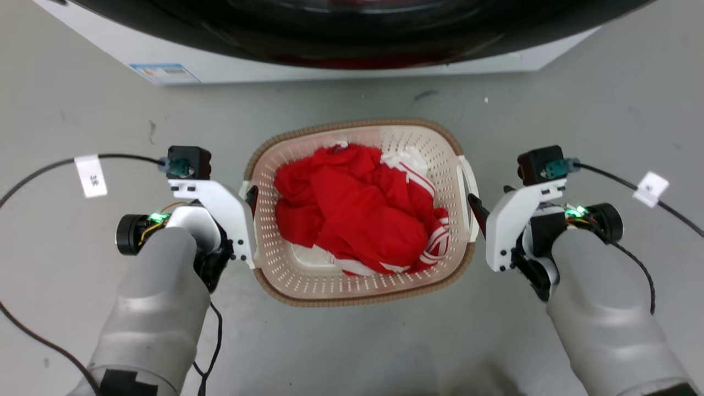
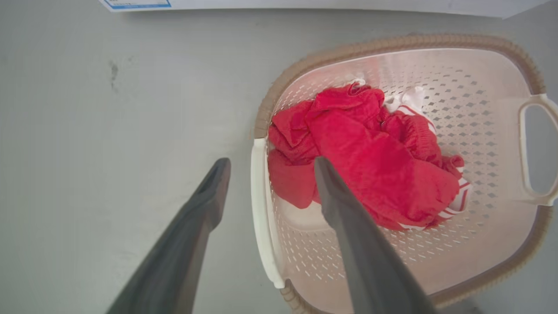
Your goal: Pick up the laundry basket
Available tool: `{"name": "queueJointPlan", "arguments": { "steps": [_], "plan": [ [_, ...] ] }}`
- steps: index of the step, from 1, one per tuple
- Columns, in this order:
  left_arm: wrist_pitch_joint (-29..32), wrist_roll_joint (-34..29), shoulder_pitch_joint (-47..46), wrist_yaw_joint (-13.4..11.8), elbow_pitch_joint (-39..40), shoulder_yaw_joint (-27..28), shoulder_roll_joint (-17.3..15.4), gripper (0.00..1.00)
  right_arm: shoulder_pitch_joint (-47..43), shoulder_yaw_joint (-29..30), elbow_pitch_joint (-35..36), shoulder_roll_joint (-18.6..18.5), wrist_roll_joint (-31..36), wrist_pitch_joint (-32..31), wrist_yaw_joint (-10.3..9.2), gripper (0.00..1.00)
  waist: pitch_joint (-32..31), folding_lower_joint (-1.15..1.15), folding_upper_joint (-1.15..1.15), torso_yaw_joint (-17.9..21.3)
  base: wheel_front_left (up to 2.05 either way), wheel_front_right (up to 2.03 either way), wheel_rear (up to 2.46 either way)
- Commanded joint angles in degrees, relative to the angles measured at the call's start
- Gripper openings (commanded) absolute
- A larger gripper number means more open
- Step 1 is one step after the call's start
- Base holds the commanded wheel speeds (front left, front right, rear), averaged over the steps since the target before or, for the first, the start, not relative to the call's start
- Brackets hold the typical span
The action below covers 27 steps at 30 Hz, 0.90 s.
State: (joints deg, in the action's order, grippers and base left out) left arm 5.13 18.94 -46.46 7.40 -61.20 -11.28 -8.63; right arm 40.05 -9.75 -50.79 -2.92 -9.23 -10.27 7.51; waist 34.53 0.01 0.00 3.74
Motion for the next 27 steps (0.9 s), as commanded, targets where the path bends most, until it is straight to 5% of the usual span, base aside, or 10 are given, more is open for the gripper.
{"name": "queueJointPlan", "arguments": {
  "steps": [1,12,27],
  "plan": [
    [1.96,1.89,-1.58,0.07,-0.67,-1.66,-0.96,1.00,2.53,-1.13,-2.27,0.07,-1.27,-0.76,-0.04,1.00,2.43,-0.01,0.00,0.54,0.00,0.00,0.00],
    [10.79,11.50,-5.72,0.09,-1.25,-9.07,-5.39,1.00,11.62,-7.97,-11.72,0.07,-7.26,-3.42,-0.04,1.00,9.23,-0.01,0.00,1.70,0.00,0.00,0.00],
    [10.25,17.14,-9.66,0.03,-3.23,-15.15,-7.41,1.00,17.02,-16.14,-15.51,0.07,-15.32,-3.67,-0.04,1.00,14.95,-0.01,0.00,2.12,0.00,0.00,0.00]
  ]
}}
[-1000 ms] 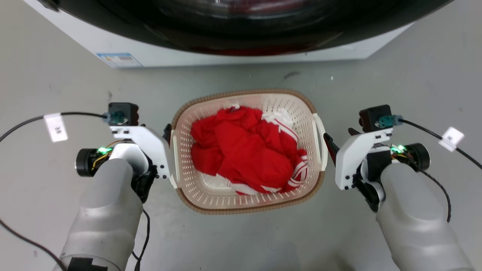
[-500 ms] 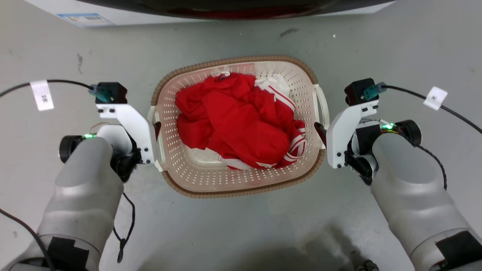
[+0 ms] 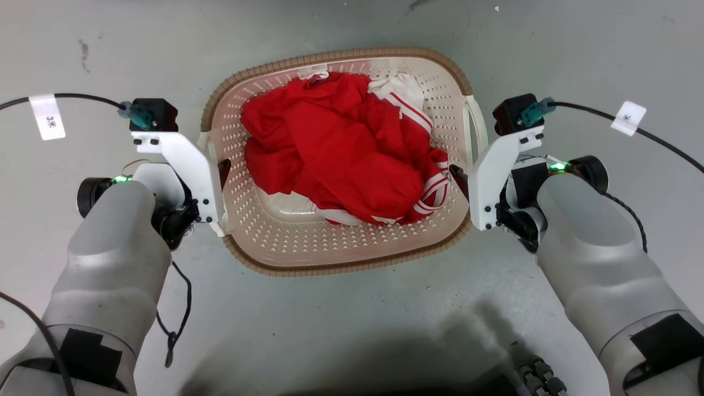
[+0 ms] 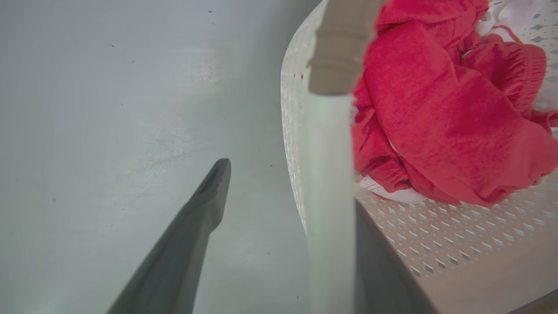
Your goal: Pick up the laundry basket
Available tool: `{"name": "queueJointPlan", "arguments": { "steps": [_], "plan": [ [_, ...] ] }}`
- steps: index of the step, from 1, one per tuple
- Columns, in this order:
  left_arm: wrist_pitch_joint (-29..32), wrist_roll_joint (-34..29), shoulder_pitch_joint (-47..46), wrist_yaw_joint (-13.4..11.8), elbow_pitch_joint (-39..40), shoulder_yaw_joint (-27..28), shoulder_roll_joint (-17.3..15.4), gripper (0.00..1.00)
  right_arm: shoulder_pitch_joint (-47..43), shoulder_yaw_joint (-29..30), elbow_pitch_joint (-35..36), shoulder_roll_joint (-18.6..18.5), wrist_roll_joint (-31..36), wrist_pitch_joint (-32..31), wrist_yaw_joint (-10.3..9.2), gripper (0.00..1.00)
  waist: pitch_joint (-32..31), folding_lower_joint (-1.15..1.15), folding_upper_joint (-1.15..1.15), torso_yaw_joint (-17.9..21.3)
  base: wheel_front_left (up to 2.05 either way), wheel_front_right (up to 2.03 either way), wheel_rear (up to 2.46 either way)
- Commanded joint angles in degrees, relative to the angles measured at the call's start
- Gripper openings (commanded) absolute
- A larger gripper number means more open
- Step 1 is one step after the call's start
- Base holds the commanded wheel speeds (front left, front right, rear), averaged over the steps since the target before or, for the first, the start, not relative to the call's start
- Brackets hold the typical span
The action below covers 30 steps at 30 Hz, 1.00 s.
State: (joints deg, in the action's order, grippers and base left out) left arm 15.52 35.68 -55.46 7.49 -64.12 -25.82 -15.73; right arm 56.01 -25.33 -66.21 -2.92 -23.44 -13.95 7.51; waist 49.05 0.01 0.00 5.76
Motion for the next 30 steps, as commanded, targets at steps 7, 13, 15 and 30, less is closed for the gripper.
{"name": "queueJointPlan", "arguments": {
  "steps": [7,13,15,30],
  "plan": [
    [-1.07,2.25,-1.77,-0.05,-1.38,-2.27,-0.07,1.00,2.25,-3.09,-0.95,0.07,-3.85,0.52,-0.04,1.00,1.52,-0.01,0.00,0.32,0.00,0.00,0.00],
    [-1.58,4.10,-2.82,-0.05,-2.45,-3.40,0.59,0.00,2.88,-4.94,-2.39,0.09,-6.21,0.04,-0.04,0.00,1.70,-0.01,0.00,0.16,0.00,0.00,0.00],
    [-1.32,4.65,-2.81,-0.06,-2.73,-4.05,0.65,0.00,3.10,-5.52,-2.68,0.04,-6.90,0.27,-0.04,0.00,1.67,-0.01,0.00,0.13,0.00,0.00,0.00],
    [3.16,9.96,-1.15,-0.04,-3.92,-8.62,1.39,0.00,0.66,-10.07,-4.55,-0.08,-12.97,-4.41,-0.03,0.00,-5.04,-0.01,0.00,-0.10,0.00,0.00,0.00]
  ]
}}
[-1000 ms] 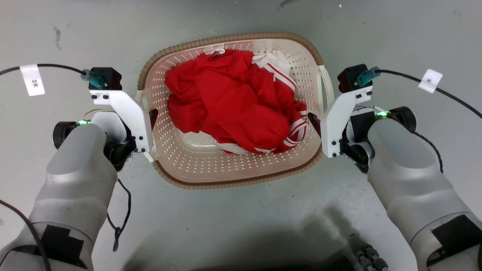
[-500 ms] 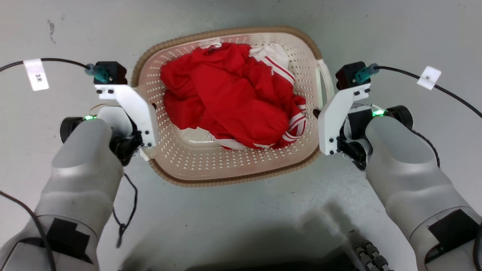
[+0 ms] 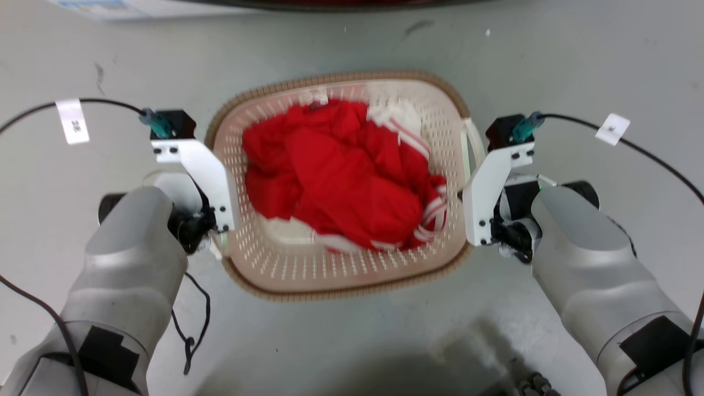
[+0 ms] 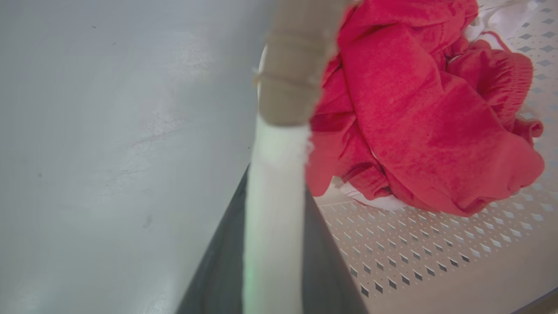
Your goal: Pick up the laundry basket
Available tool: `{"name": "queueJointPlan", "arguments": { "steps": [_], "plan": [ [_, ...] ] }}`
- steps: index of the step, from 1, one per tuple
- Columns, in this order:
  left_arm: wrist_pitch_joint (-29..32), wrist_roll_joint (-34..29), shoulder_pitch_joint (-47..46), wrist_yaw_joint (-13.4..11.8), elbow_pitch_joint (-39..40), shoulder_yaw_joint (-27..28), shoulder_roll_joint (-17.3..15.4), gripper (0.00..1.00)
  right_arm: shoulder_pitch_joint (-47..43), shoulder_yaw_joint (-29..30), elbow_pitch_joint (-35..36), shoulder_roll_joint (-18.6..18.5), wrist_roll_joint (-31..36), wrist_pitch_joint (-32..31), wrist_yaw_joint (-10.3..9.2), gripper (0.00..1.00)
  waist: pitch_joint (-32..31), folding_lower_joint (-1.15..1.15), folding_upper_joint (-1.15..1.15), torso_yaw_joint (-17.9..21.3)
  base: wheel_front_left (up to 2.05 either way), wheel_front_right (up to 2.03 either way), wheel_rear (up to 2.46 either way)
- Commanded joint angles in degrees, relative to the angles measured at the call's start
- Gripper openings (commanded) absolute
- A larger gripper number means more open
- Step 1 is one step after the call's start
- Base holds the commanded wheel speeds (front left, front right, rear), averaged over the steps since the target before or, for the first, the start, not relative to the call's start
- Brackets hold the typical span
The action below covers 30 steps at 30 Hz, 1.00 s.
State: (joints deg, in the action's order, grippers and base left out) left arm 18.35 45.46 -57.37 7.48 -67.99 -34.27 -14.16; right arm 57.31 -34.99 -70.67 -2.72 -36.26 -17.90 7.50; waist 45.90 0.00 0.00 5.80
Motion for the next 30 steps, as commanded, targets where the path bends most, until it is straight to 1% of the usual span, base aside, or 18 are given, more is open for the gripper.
{"name": "queueJointPlan", "arguments": {
  "steps": [1,13,24,30],
  "plan": [
    [1.10,0.69,0.87,-0.03,-0.11,-0.36,-0.12,0.00,-0.73,-0.73,-0.02,-0.26,-0.64,-1.38,-0.02,0.00,-2.77,0.00,0.00,-0.15,0.00,0.00,0.00],
    [11.63,6.05,5.94,0.03,-0.42,-3.35,1.00,0.00,-5.65,-4.24,0.10,-0.11,-7.70,-13.59,-0.01,0.00,-16.87,0.00,0.00,-0.18,0.00,0.00,0.00],
    [19.88,10.84,10.78,0.10,-0.72,-4.62,2.00,0.00,-9.58,-6.19,-1.00,0.00,-12.16,-20.27,0.00,0.00,-28.61,0.00,0.00,-0.55,0.00,0.00,0.00],
    [21.88,12.34,13.08,0.11,-0.80,-5.39,2.31,0.00,-11.70,-7.20,-1.73,0.02,-13.65,-23.50,0.00,0.00,-34.19,0.00,0.00,-0.54,0.00,0.00,0.00]
  ]
}}
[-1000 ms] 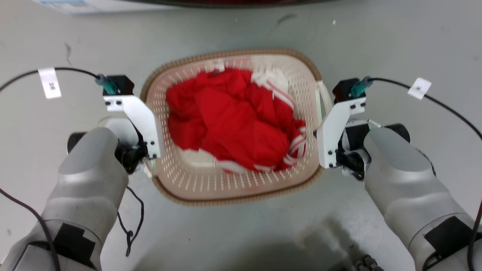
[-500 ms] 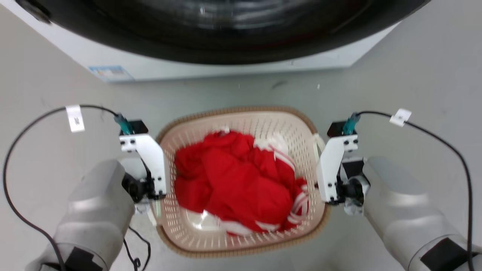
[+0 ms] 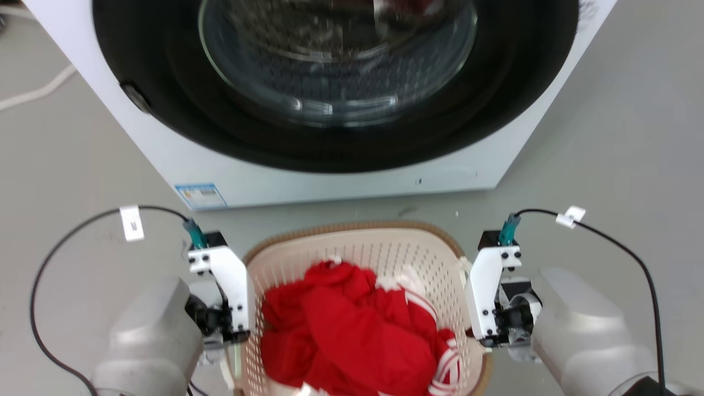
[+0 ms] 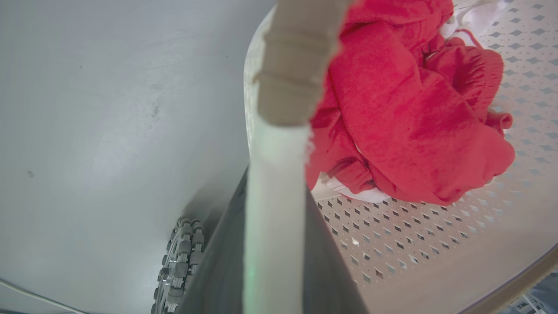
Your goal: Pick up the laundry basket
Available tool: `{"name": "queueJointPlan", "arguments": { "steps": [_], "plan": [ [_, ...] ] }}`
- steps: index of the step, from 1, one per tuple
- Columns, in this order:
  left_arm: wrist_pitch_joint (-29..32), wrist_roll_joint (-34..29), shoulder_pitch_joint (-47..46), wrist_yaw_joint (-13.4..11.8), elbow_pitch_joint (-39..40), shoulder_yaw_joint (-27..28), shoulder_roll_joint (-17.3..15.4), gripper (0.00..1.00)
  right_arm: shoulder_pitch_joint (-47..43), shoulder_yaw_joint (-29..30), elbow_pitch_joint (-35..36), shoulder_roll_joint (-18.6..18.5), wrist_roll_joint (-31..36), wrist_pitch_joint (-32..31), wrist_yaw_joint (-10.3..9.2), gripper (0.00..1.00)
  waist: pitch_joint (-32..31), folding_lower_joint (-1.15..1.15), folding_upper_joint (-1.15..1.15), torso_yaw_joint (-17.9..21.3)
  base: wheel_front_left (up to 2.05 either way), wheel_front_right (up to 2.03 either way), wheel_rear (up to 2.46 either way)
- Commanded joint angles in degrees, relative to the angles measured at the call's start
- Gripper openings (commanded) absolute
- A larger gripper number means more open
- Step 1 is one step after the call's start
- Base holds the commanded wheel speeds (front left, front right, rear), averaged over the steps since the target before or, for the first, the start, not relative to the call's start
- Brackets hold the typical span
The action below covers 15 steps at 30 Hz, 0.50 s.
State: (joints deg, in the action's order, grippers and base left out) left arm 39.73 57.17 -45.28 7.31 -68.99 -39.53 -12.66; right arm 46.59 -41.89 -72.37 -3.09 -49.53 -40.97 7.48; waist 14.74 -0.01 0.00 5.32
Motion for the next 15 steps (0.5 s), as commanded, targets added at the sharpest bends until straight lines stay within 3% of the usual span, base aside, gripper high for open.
{"name": "queueJointPlan", "arguments": {
  "steps": [1,15],
  "plan": [
    [0.86,0.94,1.48,0.27,0.06,-0.21,0.99,0.00,-1.56,-0.34,-0.19,0.40,-0.71,-1.05,0.02,0.00,-4.08,0.01,0.00,-0.06,0.00,0.00,0.00],
    [4.81,3.88,6.99,0.40,-0.87,-1.47,2.80,0.00,-5.72,-2.05,-0.95,0.56,-3.21,-8.15,0.08,0.00,-14.91,0.01,0.00,0.30,0.00,0.00,0.00]
  ]
}}
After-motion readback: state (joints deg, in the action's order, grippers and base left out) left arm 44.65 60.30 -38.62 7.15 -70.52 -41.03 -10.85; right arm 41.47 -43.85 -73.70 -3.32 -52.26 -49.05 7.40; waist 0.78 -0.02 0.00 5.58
